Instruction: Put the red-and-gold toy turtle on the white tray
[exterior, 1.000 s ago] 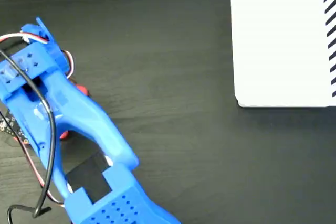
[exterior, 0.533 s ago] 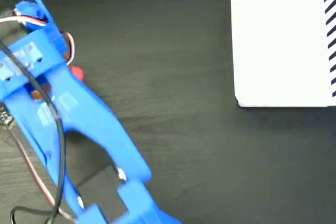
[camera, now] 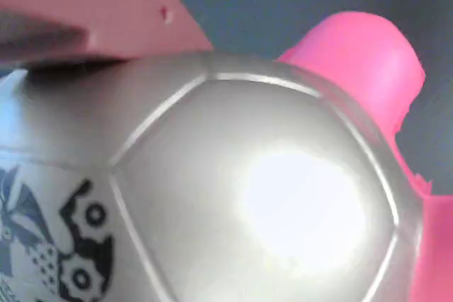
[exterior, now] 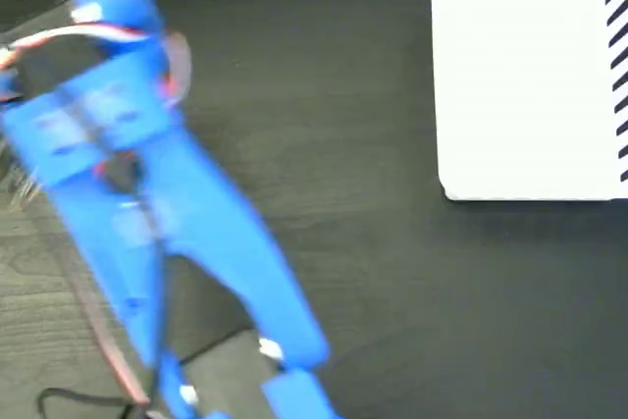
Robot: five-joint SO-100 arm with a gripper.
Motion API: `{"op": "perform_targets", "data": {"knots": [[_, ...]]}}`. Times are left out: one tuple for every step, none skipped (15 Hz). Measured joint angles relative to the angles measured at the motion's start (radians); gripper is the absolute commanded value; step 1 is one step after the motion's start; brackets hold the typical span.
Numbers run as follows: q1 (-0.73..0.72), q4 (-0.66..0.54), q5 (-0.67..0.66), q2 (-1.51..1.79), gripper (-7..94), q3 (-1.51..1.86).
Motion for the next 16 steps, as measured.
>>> {"op": "perform_targets", "data": {"knots": [[0.064,0.000,0.018,0.006,0,-0.028],[0.149,0.000,0.032,0.009,0,-0.054],[0.244,0.000,0.044,0.011,0,-0.067],[0.324,0.000,0.049,0.011,0,-0.069],[0.413,0.002,0.052,0.011,0,-0.075],[0.508,0.002,0.071,0.012,0,-0.095],[0.601,0.002,0.081,0.012,0,-0.110],[0.690,0.002,0.083,0.012,0,-0.114],[0.756,0.002,0.078,0.012,0,-0.114],[0.802,0.002,0.077,0.009,0,-0.114],[0.827,0.002,0.072,-0.005,0,-0.114],[0.839,-0.003,0.077,-0.028,0,-0.114],[0.848,-0.023,0.084,-0.060,0,-0.114],[0.851,-0.054,0.094,-0.107,0,-0.097],[0.851,-0.075,0.103,-0.150,0,-0.078],[0.850,-0.083,0.103,-0.186,0,-0.074]]}}
